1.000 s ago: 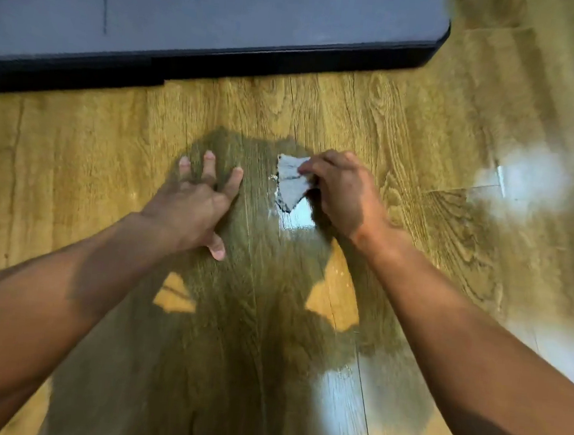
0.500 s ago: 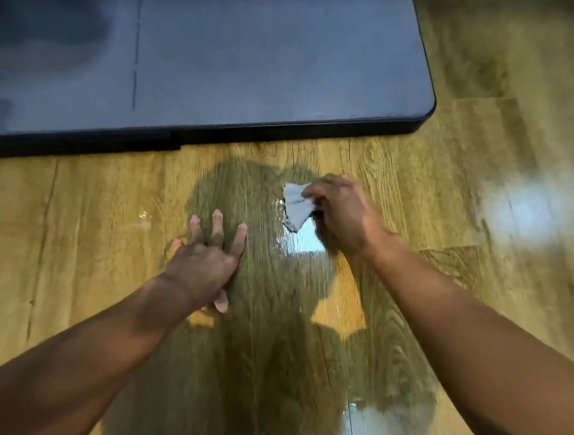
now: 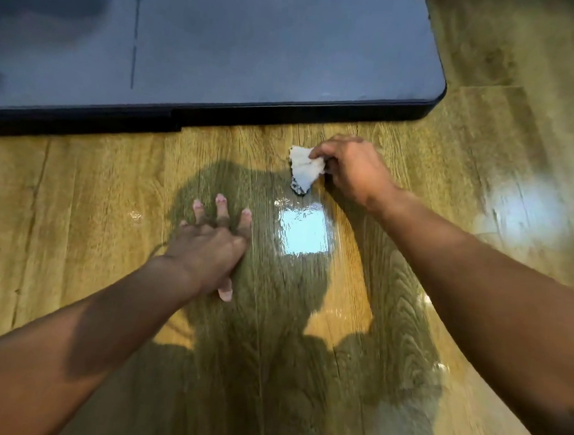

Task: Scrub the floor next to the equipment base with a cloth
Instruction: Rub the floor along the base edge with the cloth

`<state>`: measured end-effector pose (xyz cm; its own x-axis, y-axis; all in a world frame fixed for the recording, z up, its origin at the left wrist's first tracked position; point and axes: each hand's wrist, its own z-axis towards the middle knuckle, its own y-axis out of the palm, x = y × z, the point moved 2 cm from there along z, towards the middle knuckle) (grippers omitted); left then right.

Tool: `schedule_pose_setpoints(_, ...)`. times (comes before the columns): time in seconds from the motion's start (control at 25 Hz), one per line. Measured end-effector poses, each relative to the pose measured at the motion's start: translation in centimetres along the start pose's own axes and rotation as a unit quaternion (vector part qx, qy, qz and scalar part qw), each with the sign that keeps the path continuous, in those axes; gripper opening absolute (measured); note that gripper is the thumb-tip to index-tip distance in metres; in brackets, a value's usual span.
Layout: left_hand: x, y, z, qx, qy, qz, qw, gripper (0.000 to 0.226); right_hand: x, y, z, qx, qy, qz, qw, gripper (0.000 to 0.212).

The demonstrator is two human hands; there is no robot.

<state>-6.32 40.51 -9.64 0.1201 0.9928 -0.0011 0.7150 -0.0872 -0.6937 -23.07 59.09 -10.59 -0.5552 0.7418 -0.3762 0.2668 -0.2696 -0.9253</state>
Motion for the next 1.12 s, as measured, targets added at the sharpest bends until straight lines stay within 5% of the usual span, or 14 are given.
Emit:
schedule_pose_setpoints(0.16,-0.4,-0.1,-0.1,-0.007,0.011,0.004,1.0,0.131,0.0,0.5,2.4,0.054,0.081,0.003,0.995,0.037)
schedule_pose_setpoints(0.36,-0.1,0.0,0.5,-0.015,0.01,-0.007,1.0,0.133,0.0,-0.1,-0.3,0.032,0.019,0.016,0.999,0.028)
schedule_pose_setpoints(0.52,-0.2,0.3,0.4,-0.001,0.015,0.008,1.0,0.133,1.6,-1.6,3.6,0.052,0.068,-0.016,0.996,0.033)
schedule_pose_setpoints(0.72,-0.2,0.2,0.5,-0.003,0.002,-0.008,1.0,0.133,2.8,-2.2,-1.8,-0.02,0.034,0.0,0.999,0.028)
schedule_pose_setpoints(0.96,-0.5,0.4,0.1,0.004,-0.006,-0.004,1.0,0.135,1.2,-0.6,-7.9,0.036,0.099,0.007,0.994,0.032)
schedule_pose_setpoints(1.12,-0.5,0.6,0.6,-0.001,-0.009,-0.005,1.0,0.137,0.2,-0.6,-12.8,-0.036,0.057,0.021,0.997,0.034)
